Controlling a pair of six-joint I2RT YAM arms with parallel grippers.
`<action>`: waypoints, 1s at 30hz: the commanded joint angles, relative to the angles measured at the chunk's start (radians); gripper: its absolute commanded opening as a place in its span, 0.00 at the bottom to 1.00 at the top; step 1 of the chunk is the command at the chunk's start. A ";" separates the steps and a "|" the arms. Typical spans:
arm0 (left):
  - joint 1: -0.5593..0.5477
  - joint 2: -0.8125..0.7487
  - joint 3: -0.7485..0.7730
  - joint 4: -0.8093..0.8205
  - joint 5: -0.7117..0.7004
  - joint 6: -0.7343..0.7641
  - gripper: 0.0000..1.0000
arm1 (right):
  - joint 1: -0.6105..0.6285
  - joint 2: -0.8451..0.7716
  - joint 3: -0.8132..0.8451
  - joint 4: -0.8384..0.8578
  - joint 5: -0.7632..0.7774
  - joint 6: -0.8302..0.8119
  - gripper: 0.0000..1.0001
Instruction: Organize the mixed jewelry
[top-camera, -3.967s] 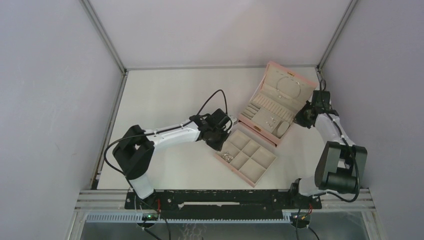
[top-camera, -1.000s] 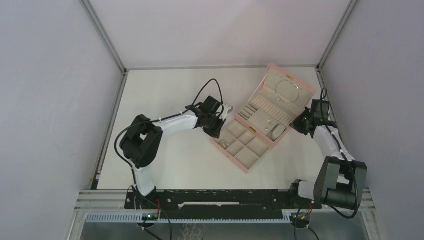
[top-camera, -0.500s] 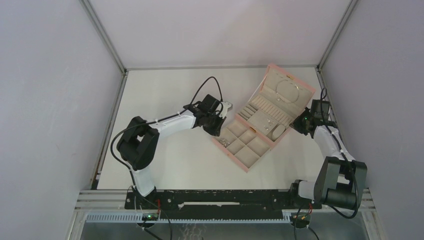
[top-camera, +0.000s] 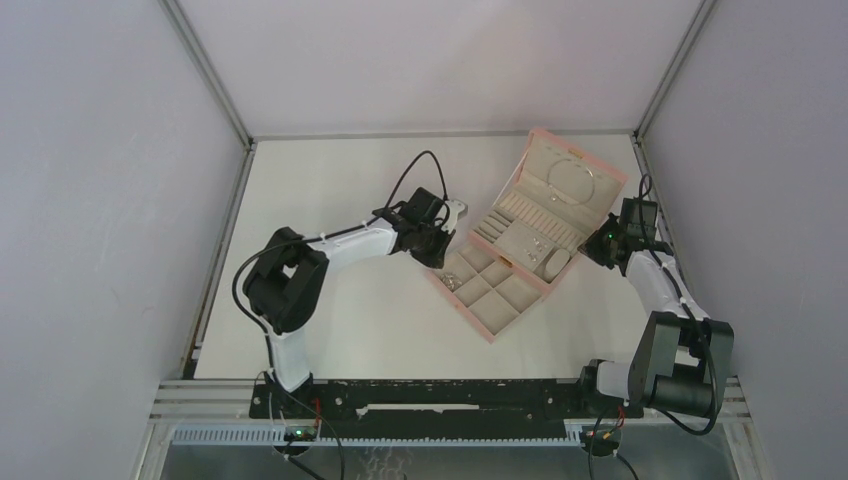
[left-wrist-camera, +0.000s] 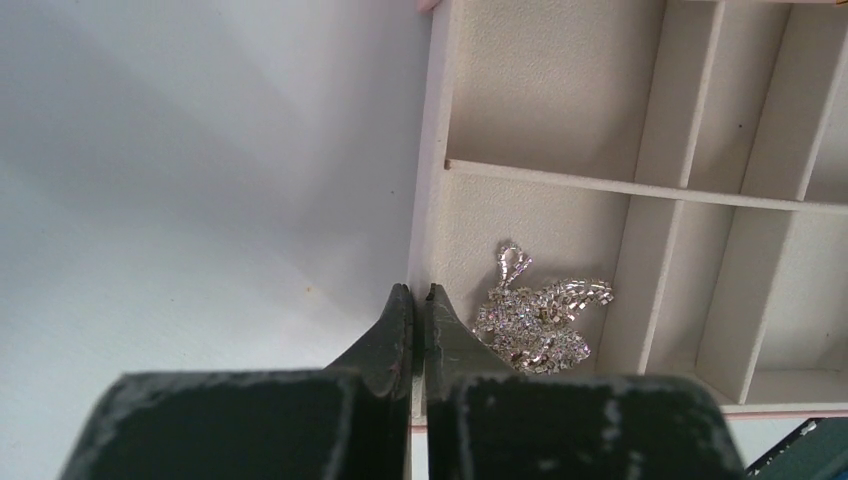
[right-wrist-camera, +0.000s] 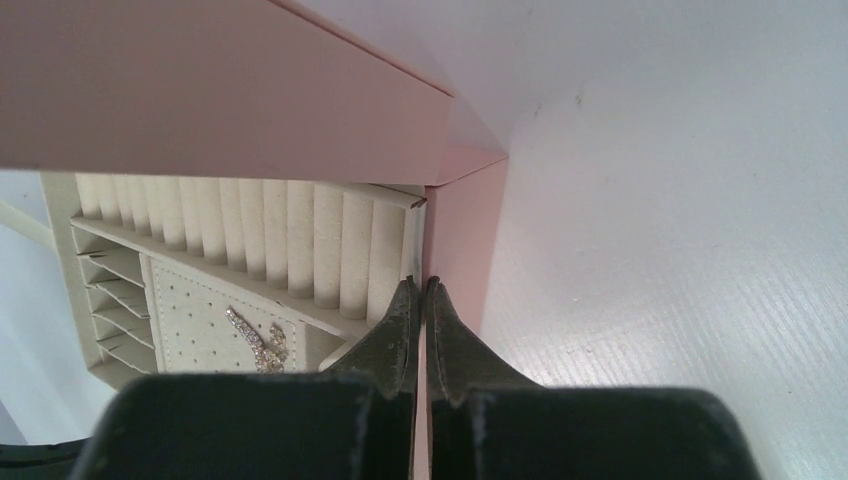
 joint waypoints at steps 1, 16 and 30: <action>-0.005 -0.012 0.040 0.172 0.044 -0.109 0.00 | 0.041 0.015 -0.002 -0.042 -0.080 -0.007 0.00; -0.006 -0.123 -0.128 0.290 -0.052 -0.273 0.00 | 0.041 0.014 -0.002 -0.046 -0.069 0.002 0.00; -0.011 -0.164 -0.172 0.262 0.016 -0.323 0.00 | 0.044 0.022 -0.002 -0.032 -0.069 0.017 0.00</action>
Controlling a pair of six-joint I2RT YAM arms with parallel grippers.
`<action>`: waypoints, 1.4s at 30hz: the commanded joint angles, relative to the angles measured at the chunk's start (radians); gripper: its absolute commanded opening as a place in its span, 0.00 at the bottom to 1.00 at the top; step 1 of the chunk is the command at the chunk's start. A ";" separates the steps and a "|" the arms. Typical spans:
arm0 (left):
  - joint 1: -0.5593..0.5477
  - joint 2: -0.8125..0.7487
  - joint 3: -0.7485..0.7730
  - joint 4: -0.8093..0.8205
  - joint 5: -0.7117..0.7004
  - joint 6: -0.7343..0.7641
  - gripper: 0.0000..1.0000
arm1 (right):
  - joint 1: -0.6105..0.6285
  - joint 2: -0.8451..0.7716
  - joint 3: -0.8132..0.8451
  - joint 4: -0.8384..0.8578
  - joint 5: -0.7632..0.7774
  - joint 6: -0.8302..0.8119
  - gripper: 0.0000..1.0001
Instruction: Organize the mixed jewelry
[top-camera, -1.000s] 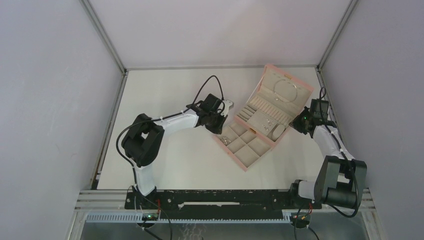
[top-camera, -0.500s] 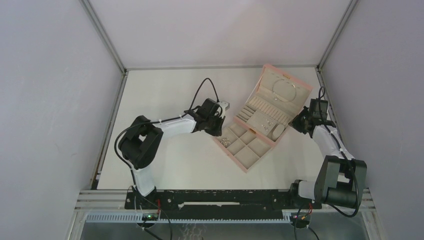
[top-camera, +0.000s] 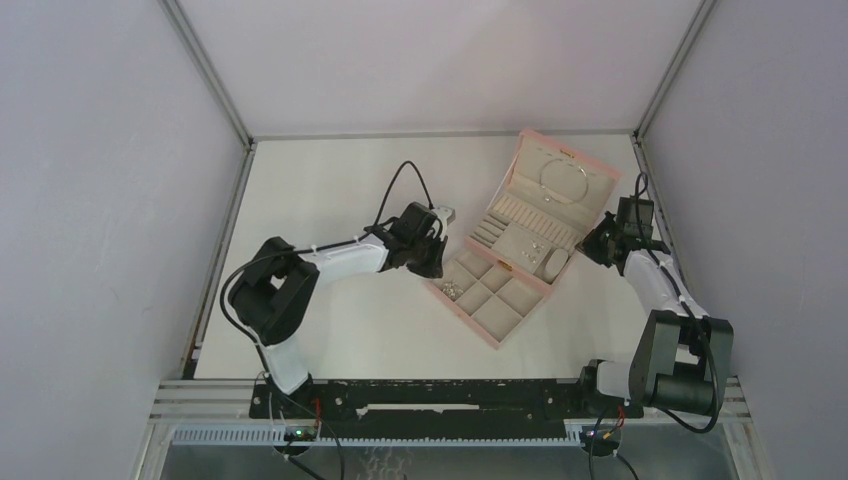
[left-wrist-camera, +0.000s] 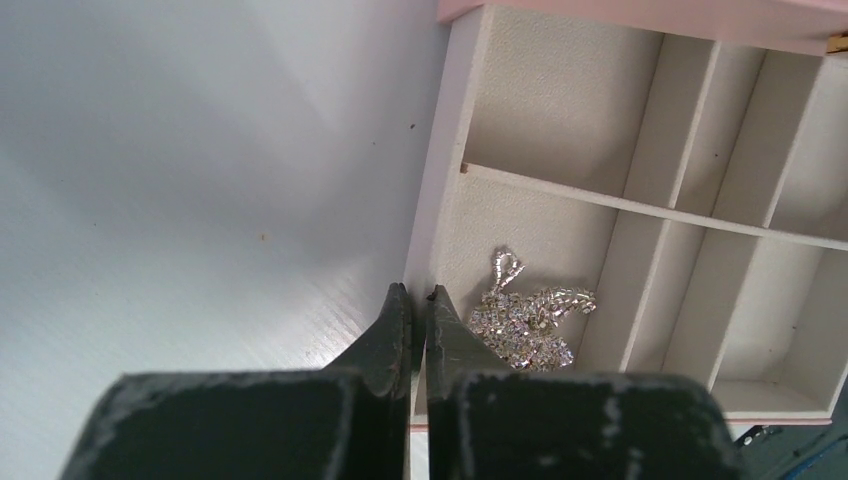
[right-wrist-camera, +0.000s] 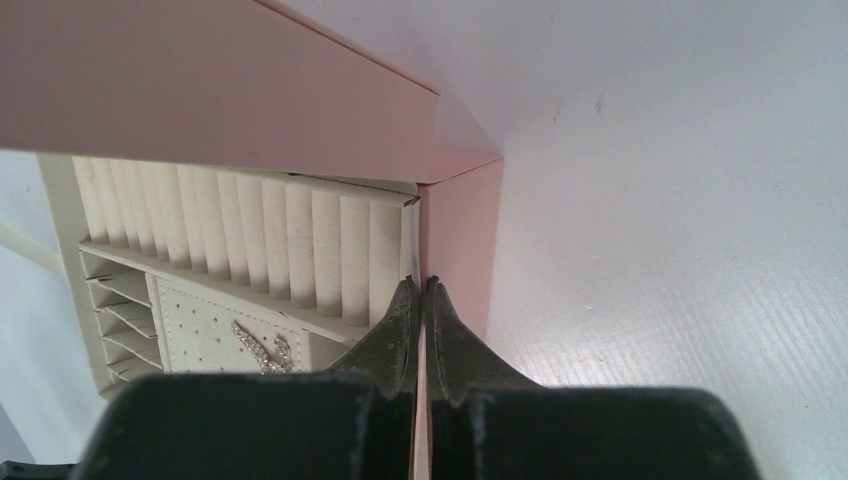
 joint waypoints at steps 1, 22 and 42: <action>-0.003 -0.069 0.020 0.083 0.063 -0.092 0.00 | 0.027 0.016 -0.002 -0.050 -0.076 0.020 0.00; -0.054 -0.058 0.019 -0.095 0.157 0.033 0.00 | 0.038 0.030 -0.003 -0.030 -0.087 0.061 0.00; -0.046 -0.030 0.060 -0.201 0.111 -0.015 0.00 | 0.038 0.029 -0.002 -0.035 -0.075 0.058 0.00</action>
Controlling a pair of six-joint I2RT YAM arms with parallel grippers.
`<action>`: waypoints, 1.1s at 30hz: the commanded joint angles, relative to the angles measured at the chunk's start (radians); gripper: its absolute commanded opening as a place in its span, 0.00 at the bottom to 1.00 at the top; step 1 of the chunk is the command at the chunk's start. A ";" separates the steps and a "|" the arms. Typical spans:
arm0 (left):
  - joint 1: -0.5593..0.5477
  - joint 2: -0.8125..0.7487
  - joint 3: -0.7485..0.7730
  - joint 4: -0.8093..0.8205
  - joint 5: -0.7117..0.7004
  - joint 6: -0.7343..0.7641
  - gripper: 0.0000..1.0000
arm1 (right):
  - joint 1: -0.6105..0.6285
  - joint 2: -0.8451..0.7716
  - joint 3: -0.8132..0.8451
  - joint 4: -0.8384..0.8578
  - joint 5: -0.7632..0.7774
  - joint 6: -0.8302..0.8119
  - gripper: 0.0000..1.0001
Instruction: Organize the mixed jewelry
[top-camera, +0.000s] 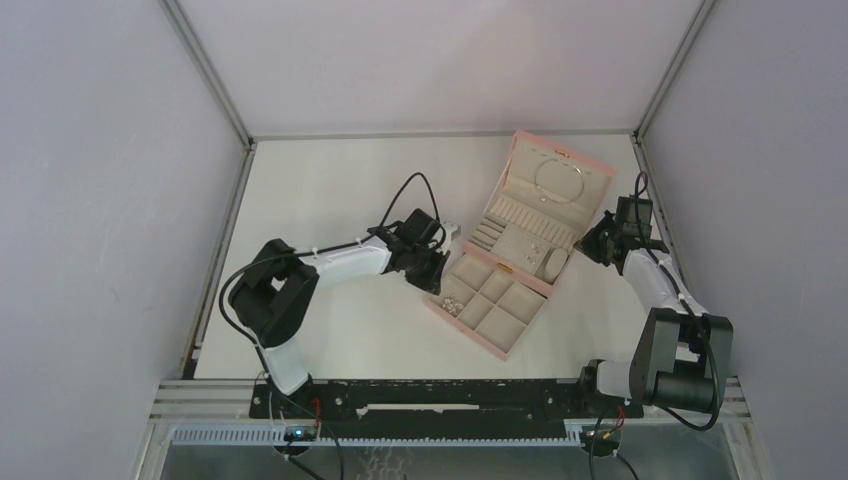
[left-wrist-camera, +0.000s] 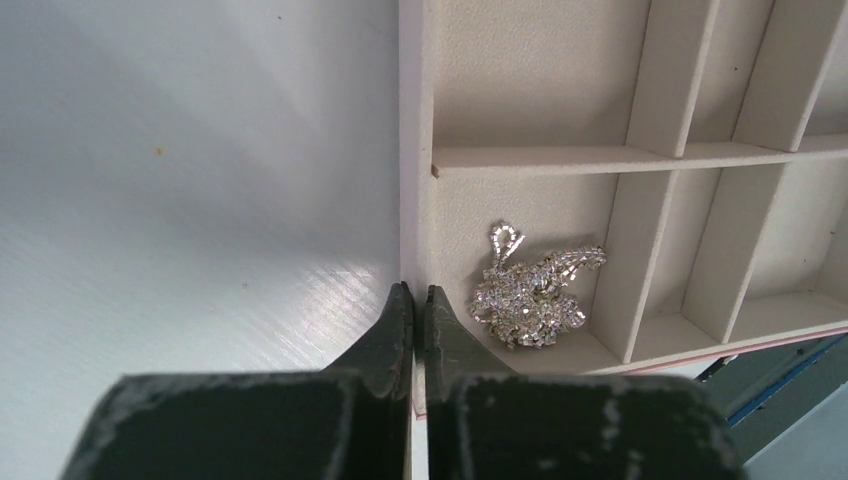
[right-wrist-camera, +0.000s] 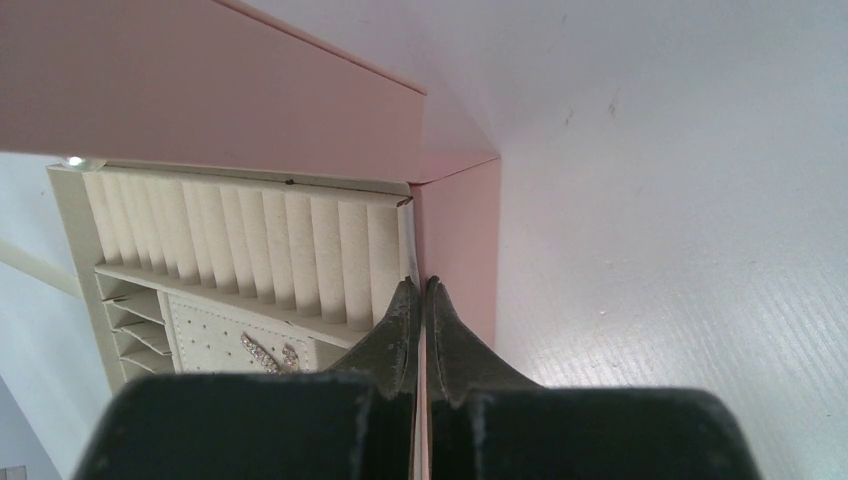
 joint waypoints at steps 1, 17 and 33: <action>-0.005 -0.017 0.050 -0.035 0.021 -0.098 0.00 | 0.030 0.014 -0.002 -0.054 -0.069 0.034 0.00; -0.005 -0.074 0.002 -0.010 -0.082 -0.195 0.00 | 0.030 0.016 -0.002 -0.054 -0.062 0.040 0.00; -0.006 -0.082 0.004 0.057 -0.092 -0.232 0.00 | 0.034 0.013 -0.002 -0.069 -0.049 0.035 0.00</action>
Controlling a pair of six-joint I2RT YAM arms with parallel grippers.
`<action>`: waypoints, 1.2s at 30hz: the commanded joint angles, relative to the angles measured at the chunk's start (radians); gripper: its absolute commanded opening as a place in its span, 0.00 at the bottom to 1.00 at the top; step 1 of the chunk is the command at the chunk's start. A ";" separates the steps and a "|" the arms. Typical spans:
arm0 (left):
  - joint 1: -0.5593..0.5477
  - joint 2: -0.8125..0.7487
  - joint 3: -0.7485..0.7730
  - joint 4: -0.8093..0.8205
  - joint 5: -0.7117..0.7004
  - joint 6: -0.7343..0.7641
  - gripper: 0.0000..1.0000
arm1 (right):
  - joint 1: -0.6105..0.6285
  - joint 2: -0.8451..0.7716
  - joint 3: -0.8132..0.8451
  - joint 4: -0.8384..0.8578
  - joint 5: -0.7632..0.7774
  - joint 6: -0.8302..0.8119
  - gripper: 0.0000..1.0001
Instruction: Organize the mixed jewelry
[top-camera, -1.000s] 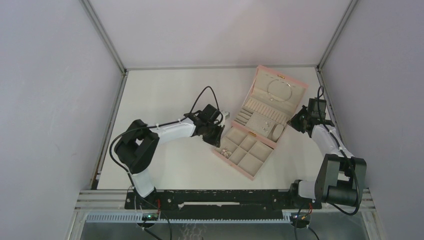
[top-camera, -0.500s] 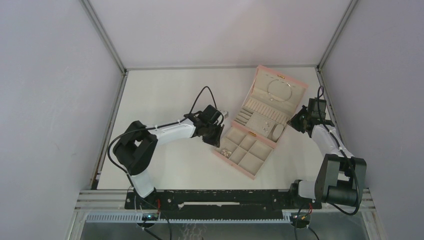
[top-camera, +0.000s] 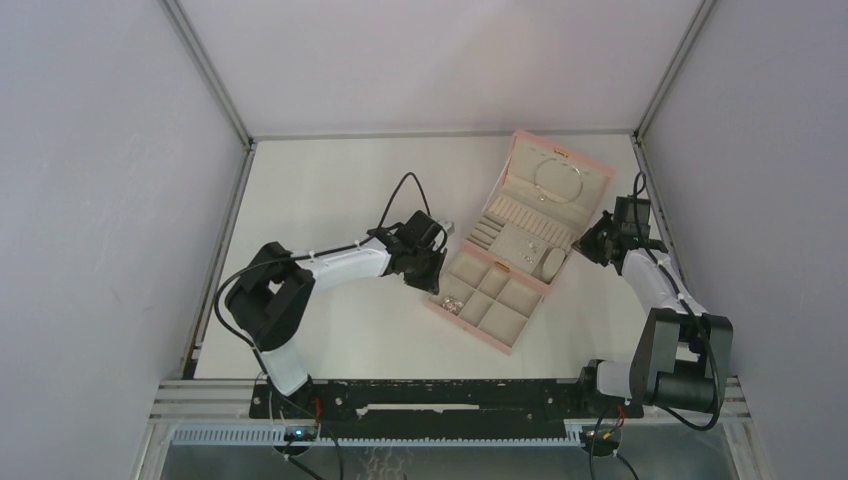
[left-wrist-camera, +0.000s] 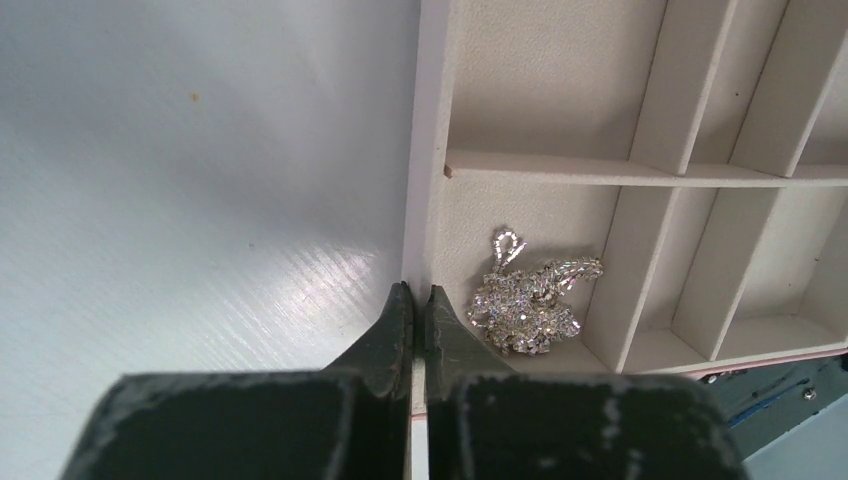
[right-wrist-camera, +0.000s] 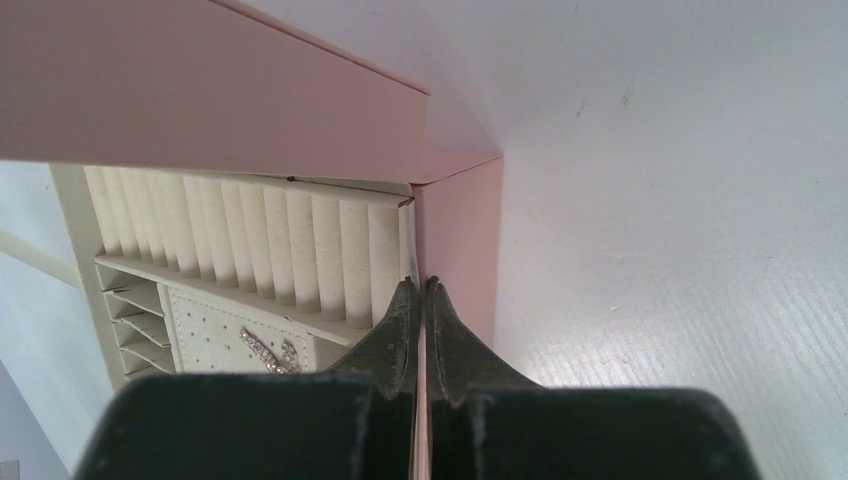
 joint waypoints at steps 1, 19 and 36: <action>0.006 -0.059 0.010 0.085 0.005 -0.069 0.00 | 0.025 0.013 -0.002 -0.066 -0.047 0.024 0.00; 0.009 0.053 0.189 0.090 -0.036 -0.018 0.00 | 0.031 0.002 -0.002 -0.074 -0.051 0.020 0.00; 0.032 0.204 0.454 -0.066 -0.072 0.065 0.44 | 0.051 -0.009 -0.002 -0.083 -0.055 0.020 0.00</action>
